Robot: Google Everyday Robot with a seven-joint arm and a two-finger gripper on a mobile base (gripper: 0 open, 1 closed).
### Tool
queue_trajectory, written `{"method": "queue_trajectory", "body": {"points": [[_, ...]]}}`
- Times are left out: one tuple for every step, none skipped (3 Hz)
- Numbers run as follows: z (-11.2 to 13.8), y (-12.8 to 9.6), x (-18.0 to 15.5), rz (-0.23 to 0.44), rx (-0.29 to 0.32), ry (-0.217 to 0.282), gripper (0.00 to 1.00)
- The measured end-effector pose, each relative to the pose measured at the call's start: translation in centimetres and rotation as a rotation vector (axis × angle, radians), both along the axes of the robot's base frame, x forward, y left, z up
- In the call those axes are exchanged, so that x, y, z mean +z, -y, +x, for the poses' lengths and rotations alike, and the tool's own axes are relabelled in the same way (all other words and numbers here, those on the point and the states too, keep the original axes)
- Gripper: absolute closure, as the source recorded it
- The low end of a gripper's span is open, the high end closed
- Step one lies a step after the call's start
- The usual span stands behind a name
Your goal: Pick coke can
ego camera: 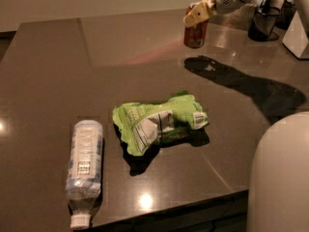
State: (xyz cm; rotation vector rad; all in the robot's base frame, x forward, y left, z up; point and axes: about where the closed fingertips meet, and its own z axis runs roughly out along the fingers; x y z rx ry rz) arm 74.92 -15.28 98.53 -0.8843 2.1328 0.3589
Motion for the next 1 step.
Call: {"method": "queue_trajectory", "body": {"points": [[-0.63,0.24,0.93,-0.042,0.012,0.007,1.00]]}}
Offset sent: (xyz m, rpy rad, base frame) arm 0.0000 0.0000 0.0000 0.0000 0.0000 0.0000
